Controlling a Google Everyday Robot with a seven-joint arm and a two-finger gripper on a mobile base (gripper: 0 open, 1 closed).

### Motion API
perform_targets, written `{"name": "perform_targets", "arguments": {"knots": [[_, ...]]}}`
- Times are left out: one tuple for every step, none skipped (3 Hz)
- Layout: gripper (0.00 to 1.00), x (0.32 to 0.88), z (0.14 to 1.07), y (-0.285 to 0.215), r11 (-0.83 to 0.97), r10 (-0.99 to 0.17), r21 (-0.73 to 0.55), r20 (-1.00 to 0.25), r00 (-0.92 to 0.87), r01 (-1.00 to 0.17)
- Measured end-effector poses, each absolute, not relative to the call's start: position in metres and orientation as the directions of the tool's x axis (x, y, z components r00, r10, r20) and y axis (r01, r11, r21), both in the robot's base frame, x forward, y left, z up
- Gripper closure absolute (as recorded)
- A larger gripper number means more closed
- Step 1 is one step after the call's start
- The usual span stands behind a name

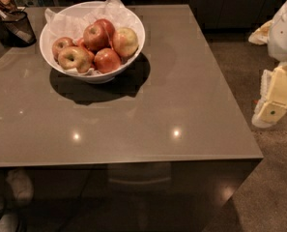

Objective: Pick apple from white bowl

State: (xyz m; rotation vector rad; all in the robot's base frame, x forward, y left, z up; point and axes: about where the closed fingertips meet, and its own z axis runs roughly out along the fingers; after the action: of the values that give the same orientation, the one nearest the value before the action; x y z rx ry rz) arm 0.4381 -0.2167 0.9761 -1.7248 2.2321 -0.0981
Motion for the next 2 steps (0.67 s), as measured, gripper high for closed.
{"name": "perform_targets", "arguments": {"knots": [[0.0,0.444,0.98,-0.214,0.271,-0.952,-0.248,-0.21,-0.221,-0.93],[0.0,0.466,0.982,-0.205,0.26,-0.953,-0.219,-0.213,-0.214,-0.94]]}}
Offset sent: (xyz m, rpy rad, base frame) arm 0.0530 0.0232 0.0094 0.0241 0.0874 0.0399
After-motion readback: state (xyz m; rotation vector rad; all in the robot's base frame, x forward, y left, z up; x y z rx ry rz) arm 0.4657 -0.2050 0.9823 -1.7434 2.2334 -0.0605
